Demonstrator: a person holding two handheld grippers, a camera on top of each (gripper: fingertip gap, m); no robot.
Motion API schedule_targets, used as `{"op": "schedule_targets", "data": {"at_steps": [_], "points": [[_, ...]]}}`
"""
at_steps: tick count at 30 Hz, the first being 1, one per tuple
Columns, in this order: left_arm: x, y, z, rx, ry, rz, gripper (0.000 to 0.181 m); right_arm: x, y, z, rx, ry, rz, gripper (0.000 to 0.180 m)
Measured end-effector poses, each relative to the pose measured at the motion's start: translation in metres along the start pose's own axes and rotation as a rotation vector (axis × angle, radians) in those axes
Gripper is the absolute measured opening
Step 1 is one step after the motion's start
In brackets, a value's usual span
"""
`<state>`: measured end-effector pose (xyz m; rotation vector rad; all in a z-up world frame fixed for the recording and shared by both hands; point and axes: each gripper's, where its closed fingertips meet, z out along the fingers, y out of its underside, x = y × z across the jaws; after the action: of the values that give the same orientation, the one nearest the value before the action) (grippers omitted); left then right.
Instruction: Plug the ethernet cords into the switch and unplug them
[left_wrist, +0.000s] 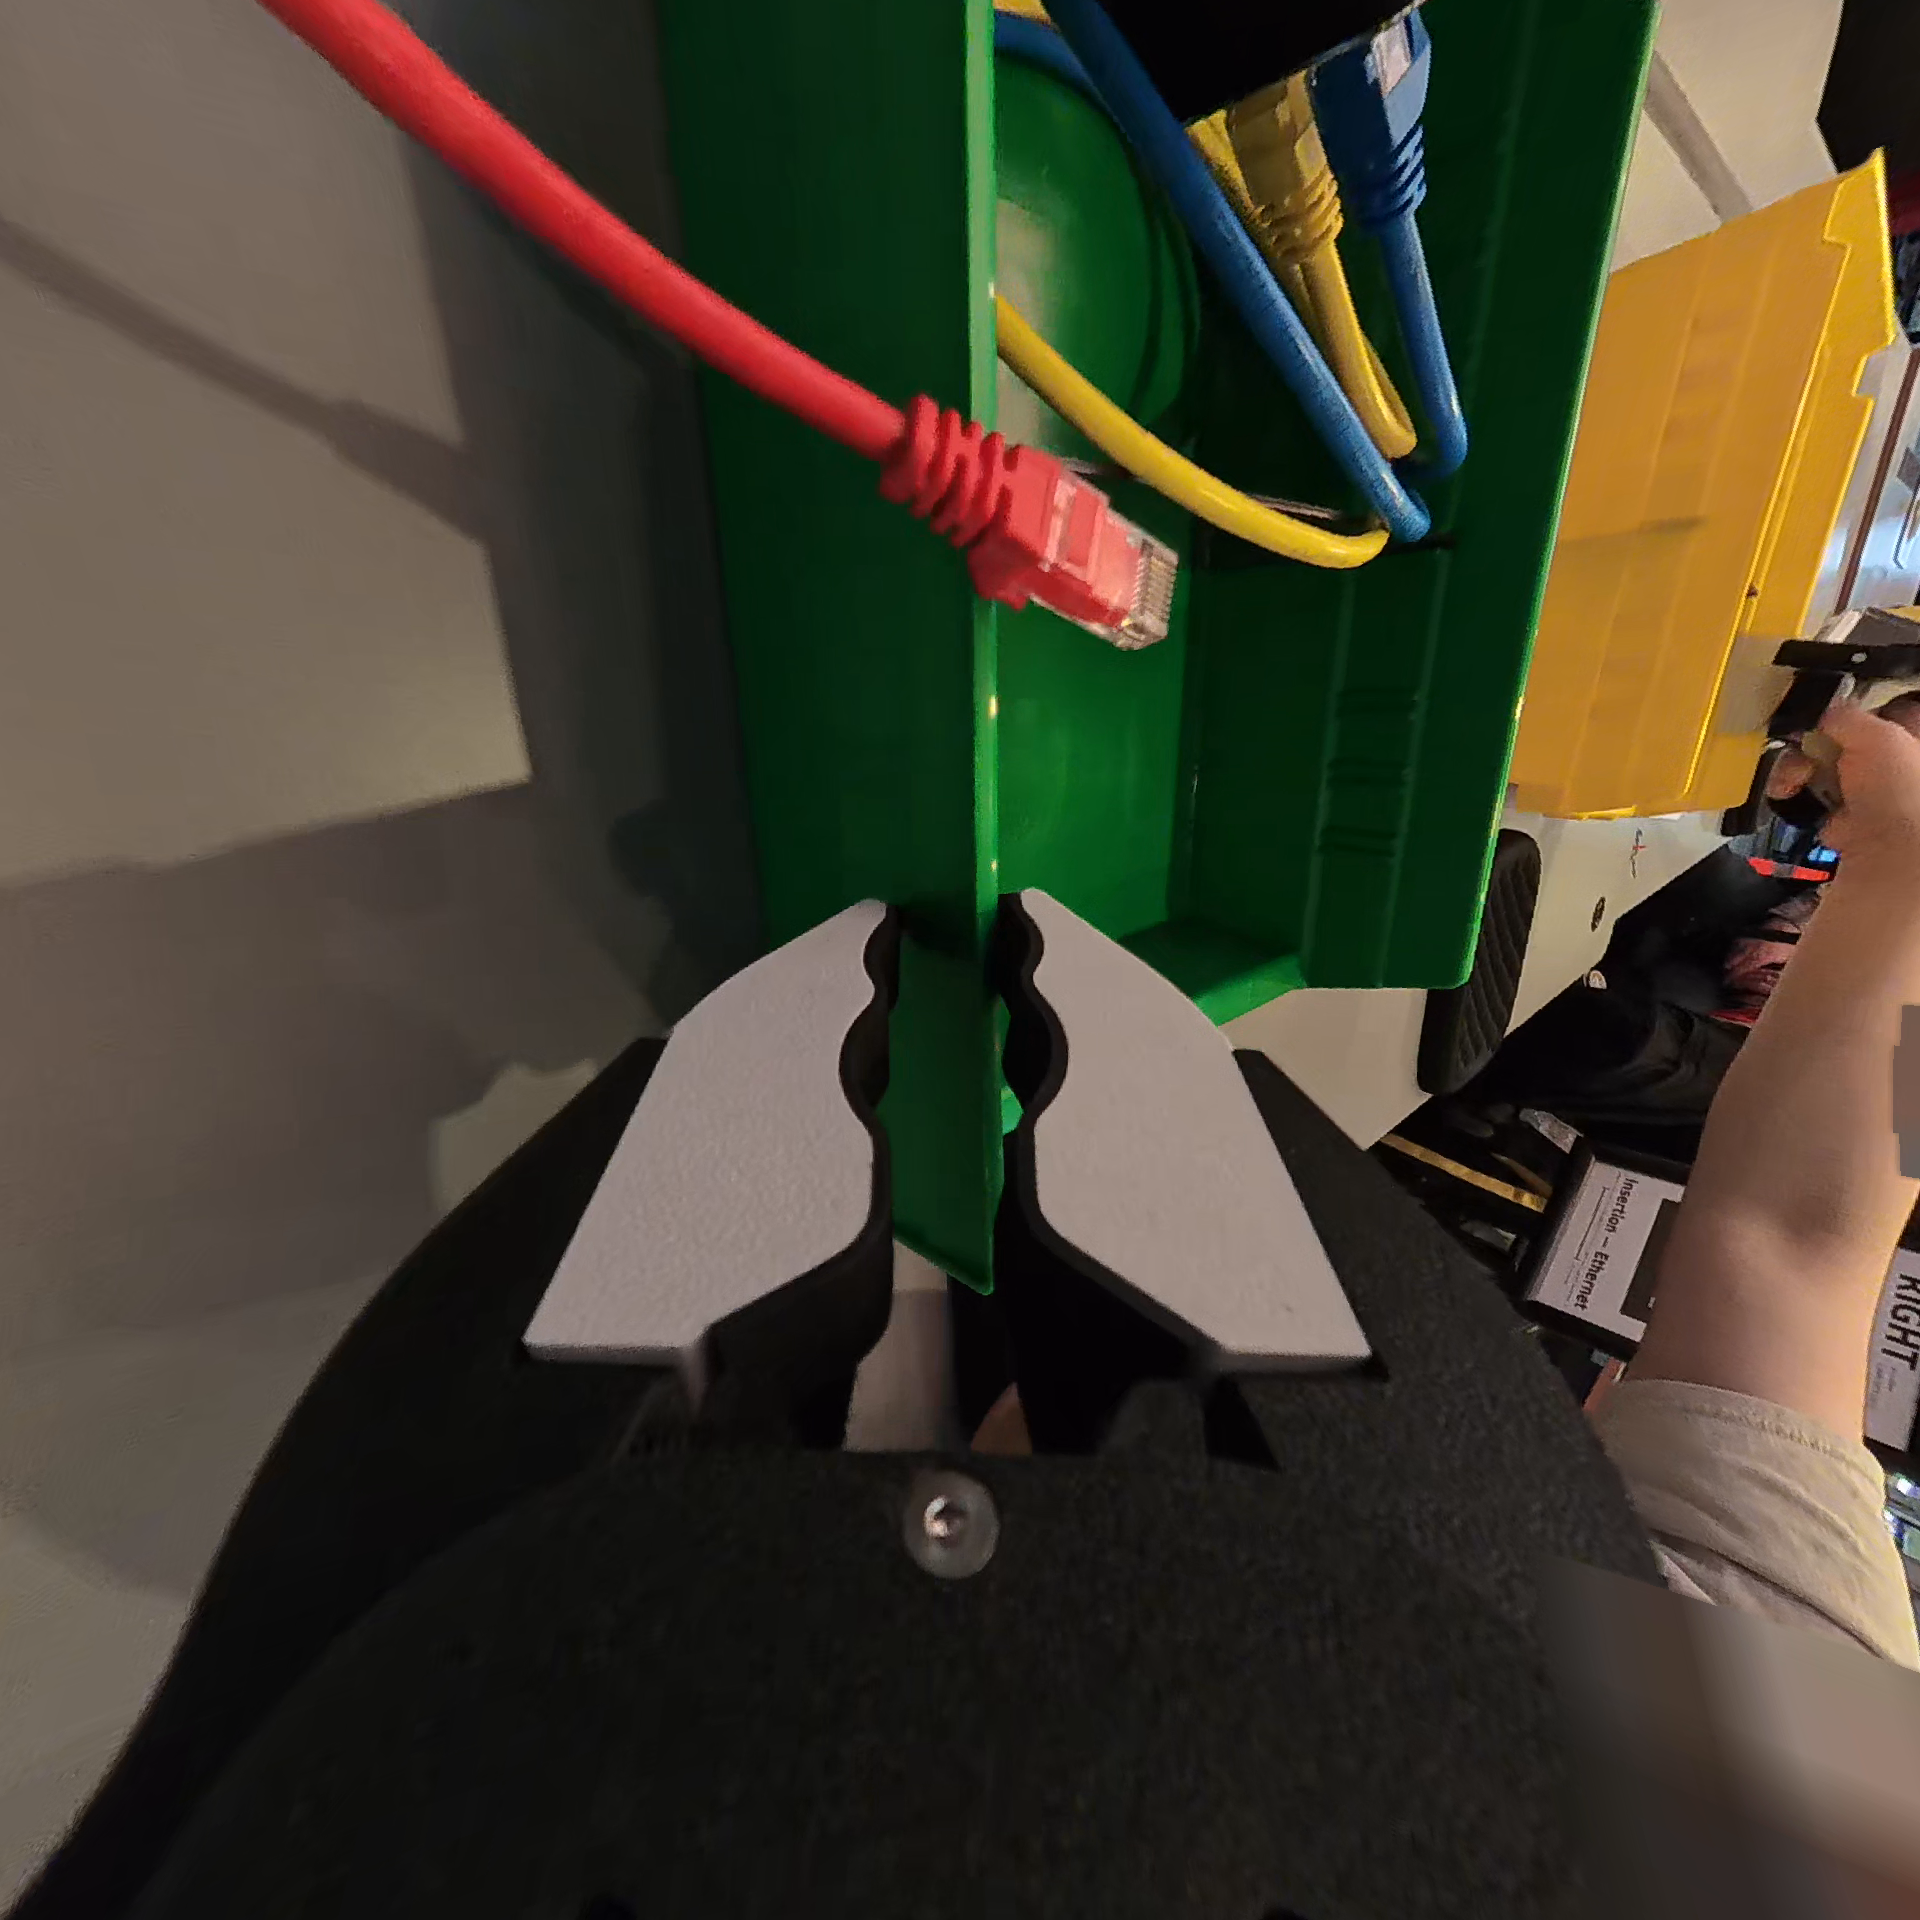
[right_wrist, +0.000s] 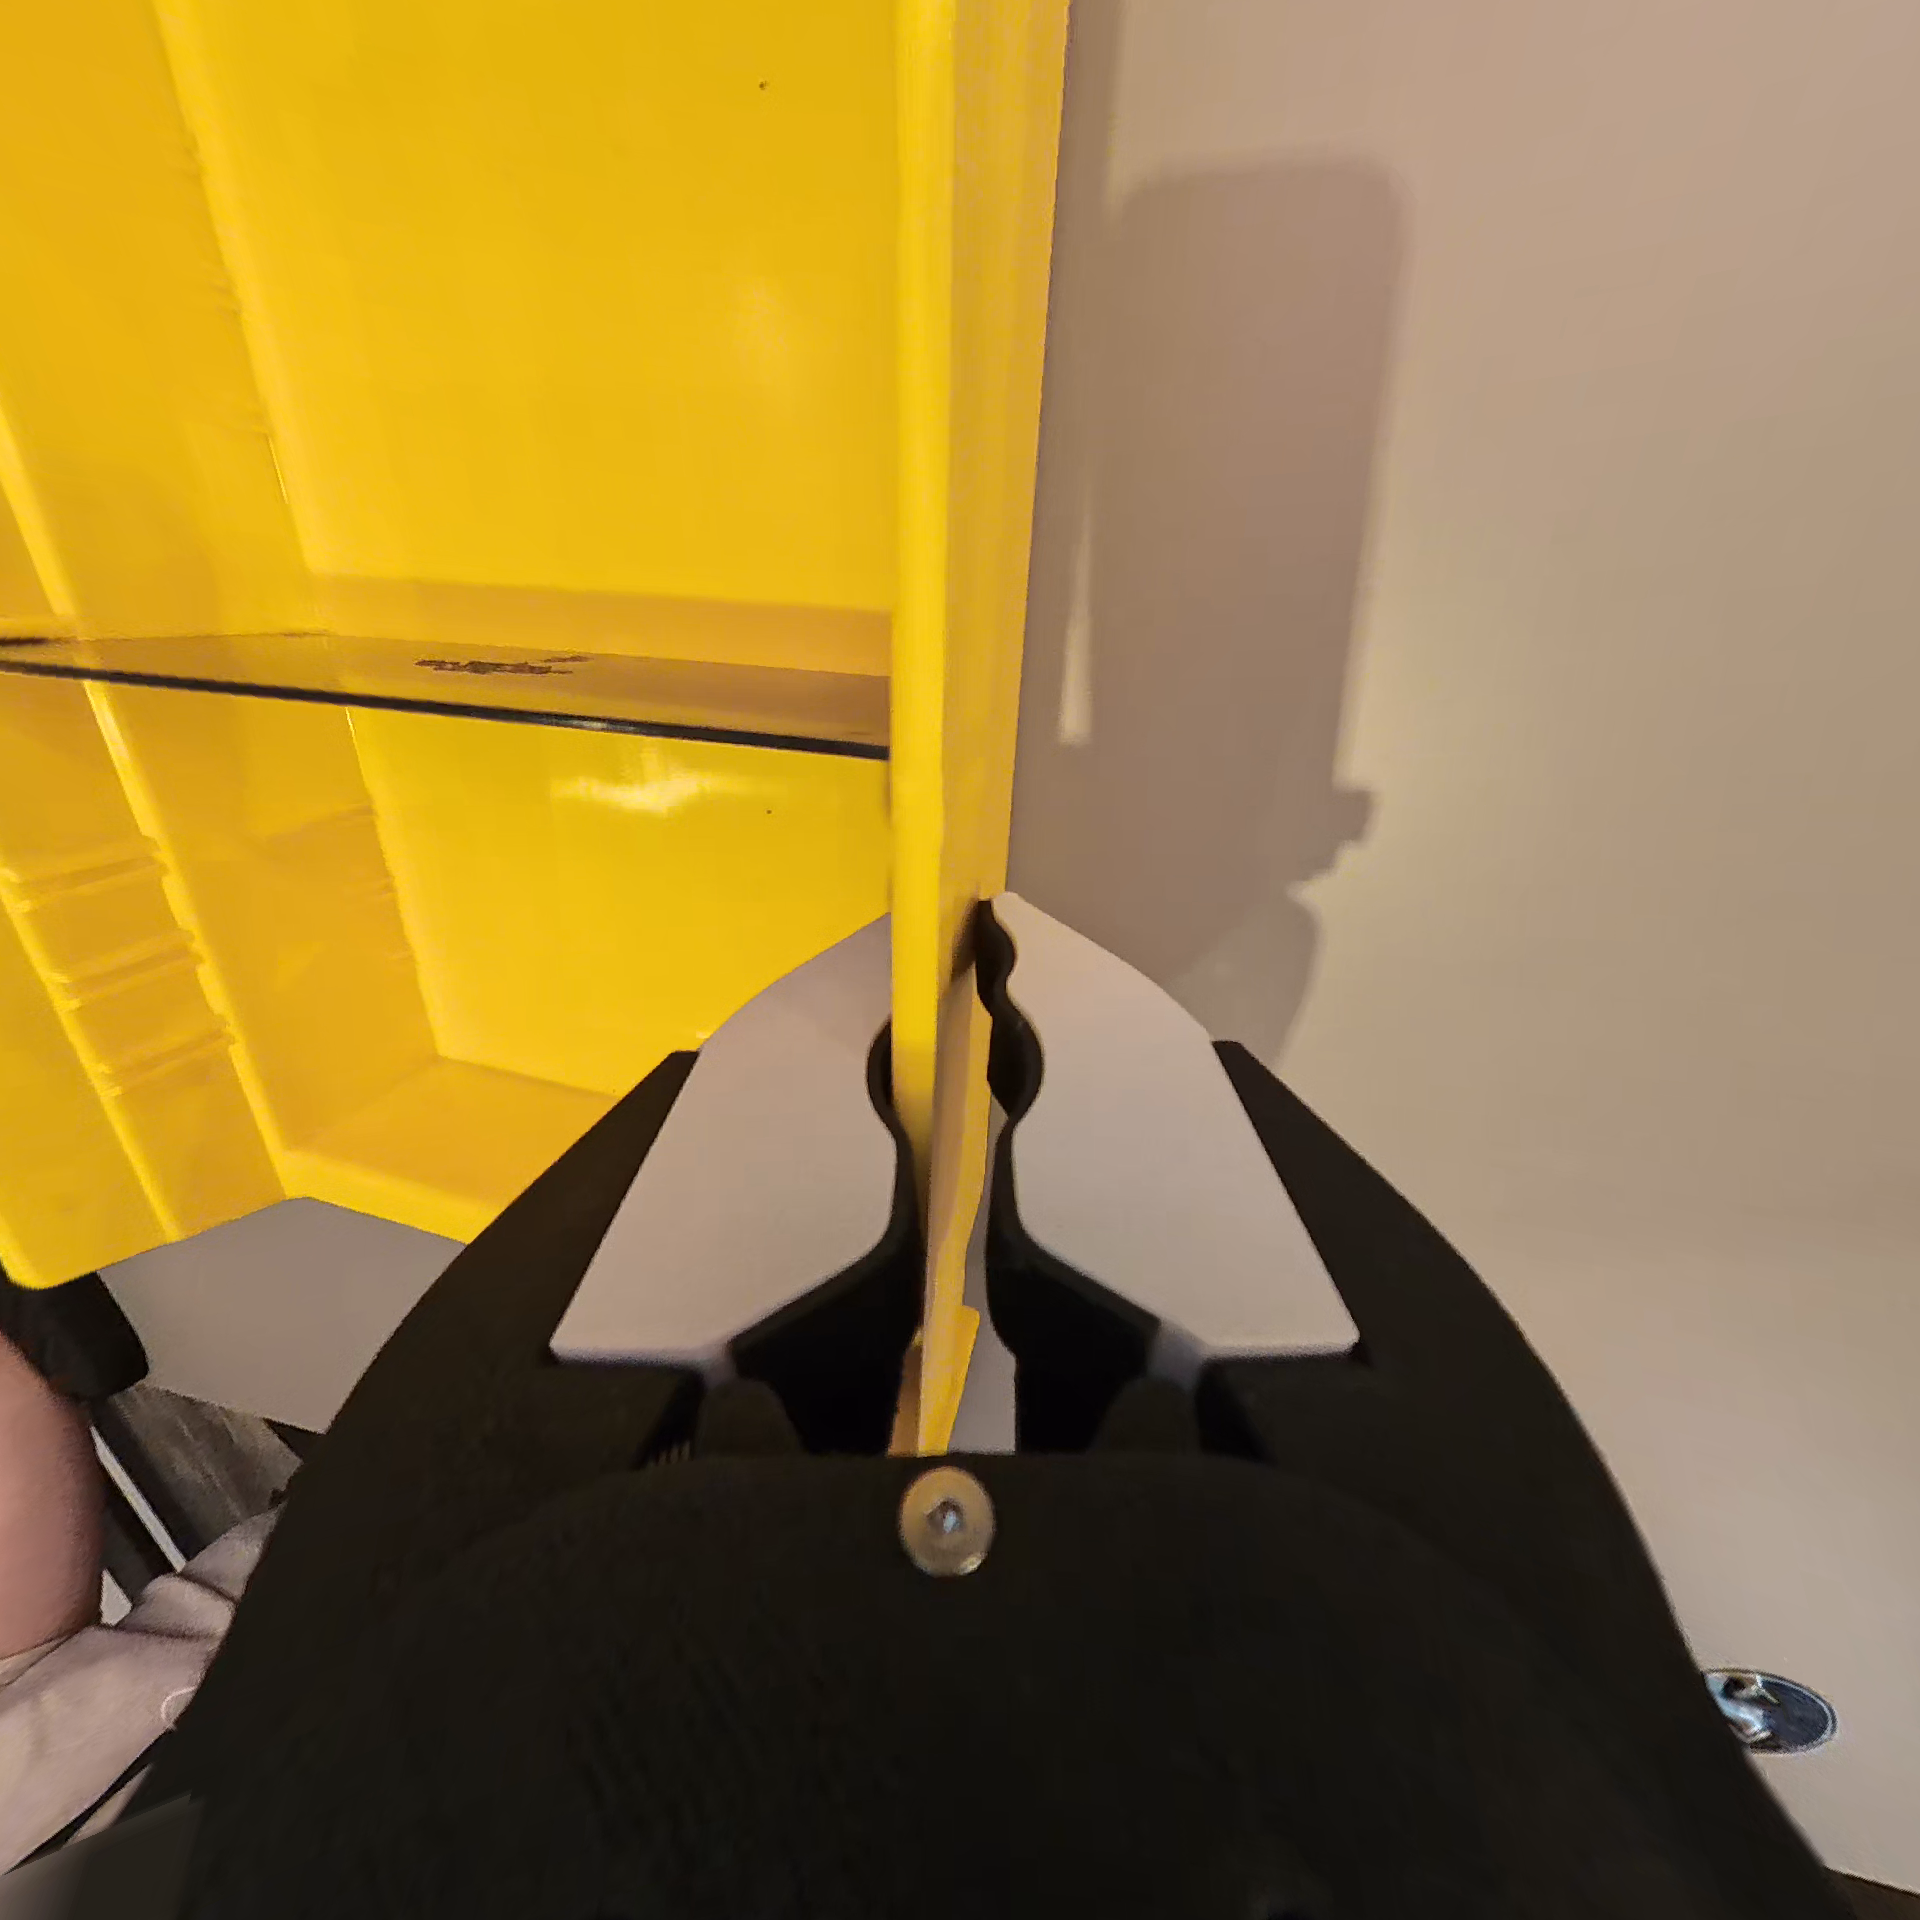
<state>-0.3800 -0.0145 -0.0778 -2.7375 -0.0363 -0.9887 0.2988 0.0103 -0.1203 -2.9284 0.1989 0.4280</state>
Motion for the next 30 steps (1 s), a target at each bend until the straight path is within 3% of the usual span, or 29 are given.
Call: {"op": "schedule_targets", "data": {"at_steps": [11,30], "points": [[0.004,0.006,0.003,-0.035,-0.004,0.002,0.016,-0.02,-0.005,0.007,-0.038,0.026,-0.196,0.009],[0.006,0.006,0.001,-0.041,0.048,-0.029,0.018,-0.022,0.0,0.008,-0.045,0.047,-0.222,0.009]]}}
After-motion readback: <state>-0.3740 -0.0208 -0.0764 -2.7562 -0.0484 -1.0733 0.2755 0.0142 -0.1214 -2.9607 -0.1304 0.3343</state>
